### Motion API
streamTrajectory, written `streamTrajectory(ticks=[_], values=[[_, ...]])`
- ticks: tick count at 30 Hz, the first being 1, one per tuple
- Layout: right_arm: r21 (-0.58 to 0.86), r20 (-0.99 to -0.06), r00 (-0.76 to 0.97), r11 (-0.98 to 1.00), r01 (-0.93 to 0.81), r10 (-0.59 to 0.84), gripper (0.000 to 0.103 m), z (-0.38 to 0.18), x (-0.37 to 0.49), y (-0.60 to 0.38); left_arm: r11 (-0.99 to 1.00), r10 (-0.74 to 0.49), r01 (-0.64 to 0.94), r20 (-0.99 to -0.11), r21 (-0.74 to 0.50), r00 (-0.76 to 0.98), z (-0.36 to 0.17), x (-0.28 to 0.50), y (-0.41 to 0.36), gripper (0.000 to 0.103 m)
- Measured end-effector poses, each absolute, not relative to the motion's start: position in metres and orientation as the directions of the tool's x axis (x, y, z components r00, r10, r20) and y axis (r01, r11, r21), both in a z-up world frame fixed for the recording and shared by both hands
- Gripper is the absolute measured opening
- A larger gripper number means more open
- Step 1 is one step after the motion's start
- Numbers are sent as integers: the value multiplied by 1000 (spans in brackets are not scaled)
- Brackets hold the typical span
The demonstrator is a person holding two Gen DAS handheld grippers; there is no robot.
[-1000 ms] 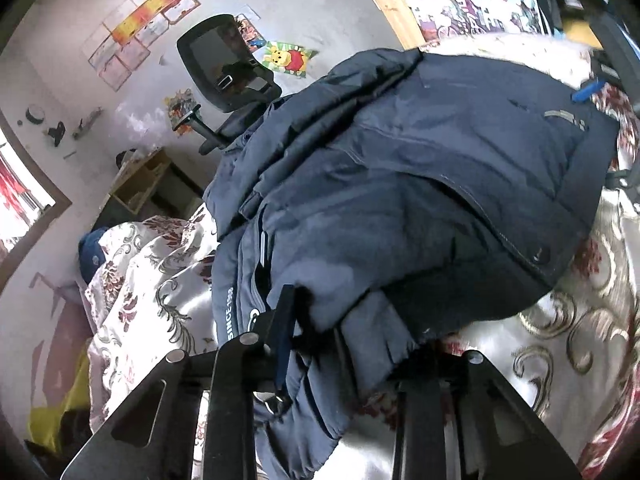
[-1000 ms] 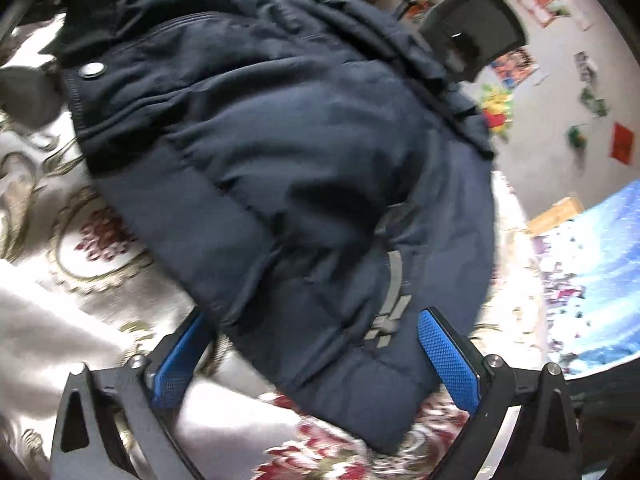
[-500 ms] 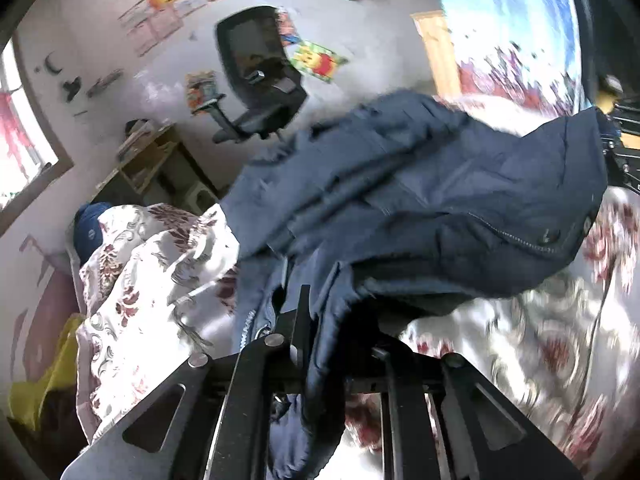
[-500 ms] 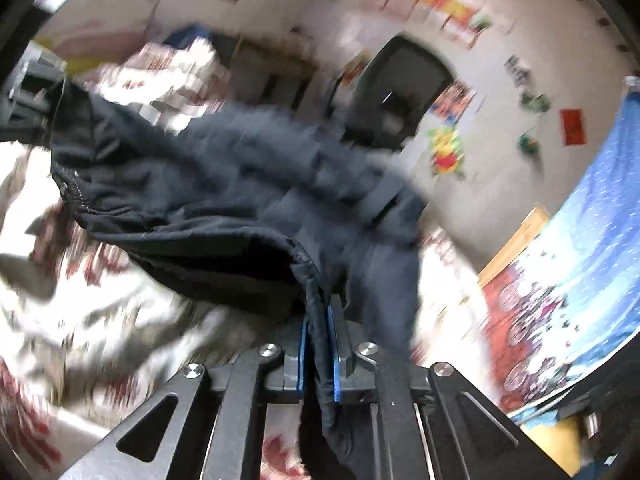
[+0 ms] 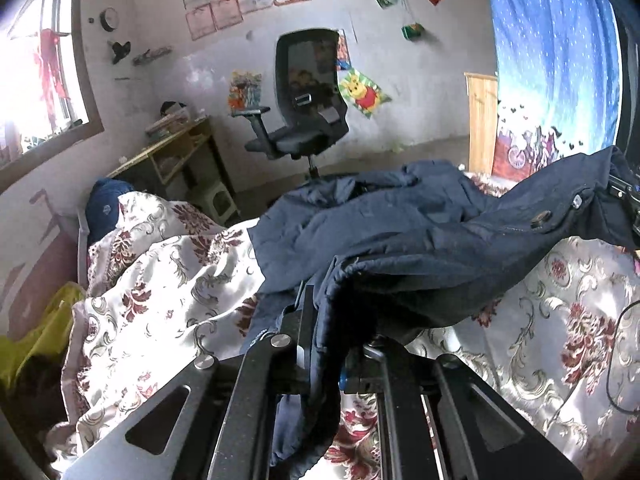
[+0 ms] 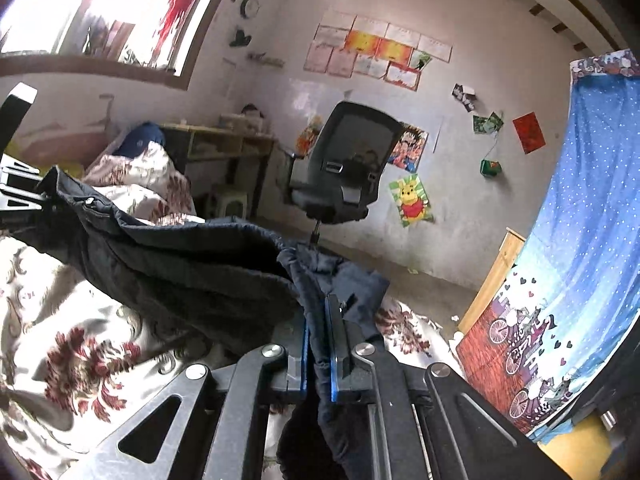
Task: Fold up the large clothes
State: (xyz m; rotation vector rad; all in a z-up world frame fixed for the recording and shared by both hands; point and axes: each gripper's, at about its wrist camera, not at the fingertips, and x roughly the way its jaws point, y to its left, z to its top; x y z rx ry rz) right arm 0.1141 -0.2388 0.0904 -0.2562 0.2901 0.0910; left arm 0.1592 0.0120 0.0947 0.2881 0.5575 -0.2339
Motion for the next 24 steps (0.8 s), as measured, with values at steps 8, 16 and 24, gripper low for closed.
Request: streamTrajectory(ticks=[8, 16, 24], values=[[-186, -167, 983, 977, -108, 77, 6, 123, 88, -241, 945, -175, 277, -449, 171, 876, 139, 141, 23, 5], [-202, -136, 987, 973, -113, 87, 6, 138, 89, -237, 955, -152, 256, -494, 151, 856, 154, 149, 22, 4], [-209, -197, 977, 970, -128, 87, 6, 145, 132, -239, 965, -116, 220, -523, 141, 845, 153, 176, 15, 4]])
